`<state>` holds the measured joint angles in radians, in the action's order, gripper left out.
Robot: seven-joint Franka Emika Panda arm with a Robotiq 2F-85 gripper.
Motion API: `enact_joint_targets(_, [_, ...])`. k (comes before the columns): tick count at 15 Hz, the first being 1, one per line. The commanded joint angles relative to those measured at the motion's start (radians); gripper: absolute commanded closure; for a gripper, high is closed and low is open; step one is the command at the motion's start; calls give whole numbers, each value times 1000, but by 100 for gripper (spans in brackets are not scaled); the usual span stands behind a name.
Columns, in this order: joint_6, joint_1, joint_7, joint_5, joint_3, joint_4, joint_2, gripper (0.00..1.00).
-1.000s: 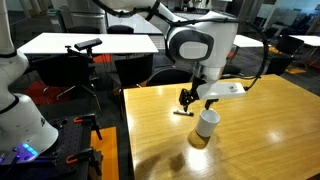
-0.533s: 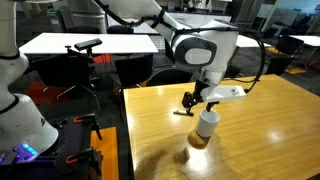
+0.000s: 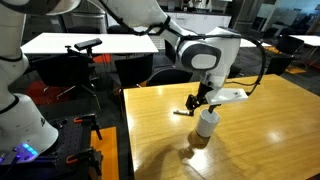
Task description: Move the mug to the right side of the table
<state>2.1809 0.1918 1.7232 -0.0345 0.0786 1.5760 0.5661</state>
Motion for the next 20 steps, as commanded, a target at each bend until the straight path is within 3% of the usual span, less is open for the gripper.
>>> enact_joint_targets(1, [-62,21,-9,30,-22,-85,48,0])
enact_joint_targets(20, [-135,22,-11,61,-38,-184,153,0])
